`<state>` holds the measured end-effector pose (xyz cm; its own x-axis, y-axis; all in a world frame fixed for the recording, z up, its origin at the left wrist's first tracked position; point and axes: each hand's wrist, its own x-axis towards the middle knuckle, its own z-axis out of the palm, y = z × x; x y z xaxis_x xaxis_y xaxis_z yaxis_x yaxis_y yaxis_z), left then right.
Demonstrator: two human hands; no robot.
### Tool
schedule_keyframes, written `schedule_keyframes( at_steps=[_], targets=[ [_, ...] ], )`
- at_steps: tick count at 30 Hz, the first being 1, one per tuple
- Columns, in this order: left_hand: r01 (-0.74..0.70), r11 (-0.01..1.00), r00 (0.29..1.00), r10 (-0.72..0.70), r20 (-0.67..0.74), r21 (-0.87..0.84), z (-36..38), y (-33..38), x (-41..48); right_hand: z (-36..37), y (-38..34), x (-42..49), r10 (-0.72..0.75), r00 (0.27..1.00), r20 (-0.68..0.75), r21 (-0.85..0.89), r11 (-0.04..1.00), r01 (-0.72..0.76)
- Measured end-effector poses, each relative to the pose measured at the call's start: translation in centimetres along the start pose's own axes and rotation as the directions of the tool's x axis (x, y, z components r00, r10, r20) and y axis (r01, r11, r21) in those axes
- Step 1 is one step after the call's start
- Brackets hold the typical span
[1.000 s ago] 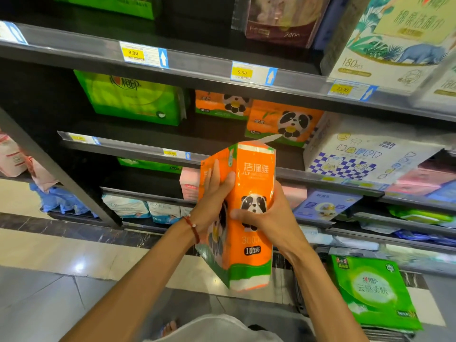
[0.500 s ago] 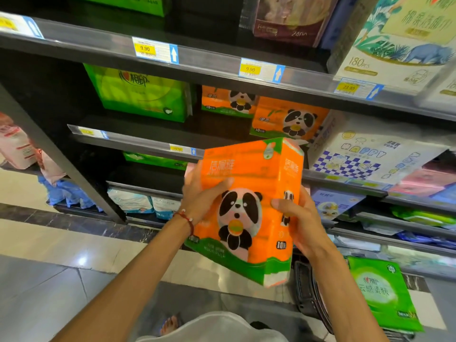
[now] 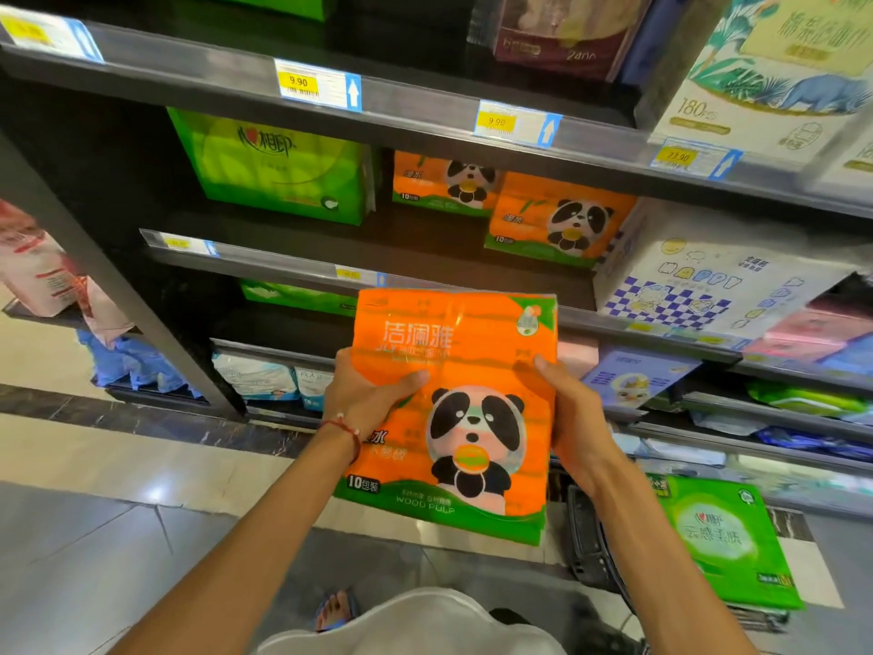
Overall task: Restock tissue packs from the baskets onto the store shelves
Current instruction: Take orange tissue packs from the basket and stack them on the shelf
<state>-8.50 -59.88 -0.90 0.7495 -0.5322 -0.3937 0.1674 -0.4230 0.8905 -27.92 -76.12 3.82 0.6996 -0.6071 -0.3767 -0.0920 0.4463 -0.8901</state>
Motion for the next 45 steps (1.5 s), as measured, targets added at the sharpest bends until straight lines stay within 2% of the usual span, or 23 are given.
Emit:
schedule_keyframes(
  at_steps=[6,10,12,15,18,21,24,29,32,36,40,45],
  targets=[
    [0.045,0.995,0.998,-0.041,0.051,-0.087,-1.5,-0.2,-1.7,2.1,2.3,-1.6,0.091,0.992,-0.083,0.128,0.989,-0.080],
    [0.141,0.975,0.986,-0.123,0.111,-0.171,-3.5,-1.2,-2.0,3.4,3.6,-2.9,0.090,0.991,-0.100,0.095,0.992,-0.081],
    [0.160,0.974,0.982,-0.140,0.128,-0.158,-4.4,-2.3,-1.9,3.8,4.3,-3.3,0.098,0.990,-0.098,0.073,0.993,-0.091],
    [0.123,0.981,0.974,-0.091,0.206,-0.147,-5.8,-2.1,-2.8,4.3,5.7,-3.9,0.097,0.985,-0.146,-0.022,0.995,-0.102],
    [0.194,0.967,0.960,-0.153,0.233,-0.164,-7.0,-3.0,-2.6,5.0,7.3,-4.6,0.118,0.977,-0.180,-0.058,0.990,-0.130],
    [0.253,0.961,0.938,-0.216,0.272,-0.108,-8.2,-3.7,-2.6,5.4,8.9,-5.0,0.144,0.970,-0.196,-0.079,0.984,-0.162],
    [0.308,0.950,0.920,-0.284,0.270,-0.052,-8.9,-4.5,-2.8,6.0,9.5,-5.2,0.179,0.959,-0.218,-0.112,0.972,-0.207],
    [0.362,0.918,0.921,-0.326,0.214,-0.161,-8.9,-5.3,-3.0,6.9,10.3,-4.4,0.141,0.917,-0.373,-0.113,0.974,-0.196],
    [0.275,0.930,0.958,-0.244,0.152,-0.245,-8.5,-5.9,-1.6,7.4,9.9,-4.1,0.058,0.902,-0.429,-0.089,0.990,-0.106],
    [0.092,0.942,0.996,-0.093,0.015,-0.322,-7.9,-3.7,-2.8,9.1,8.6,-3.9,-0.094,0.872,-0.480,-0.109,0.993,0.047],
    [-0.064,0.930,0.998,0.054,-0.036,-0.361,-8.0,-2.2,-1.9,10.2,6.5,-3.4,-0.224,0.847,-0.482,-0.136,0.974,0.180],
    [-0.214,0.871,0.977,0.203,-0.072,-0.442,-8.3,1.1,0.1,10.5,4.2,-0.9,-0.286,0.813,-0.506,-0.105,0.957,0.272]
  ],
)
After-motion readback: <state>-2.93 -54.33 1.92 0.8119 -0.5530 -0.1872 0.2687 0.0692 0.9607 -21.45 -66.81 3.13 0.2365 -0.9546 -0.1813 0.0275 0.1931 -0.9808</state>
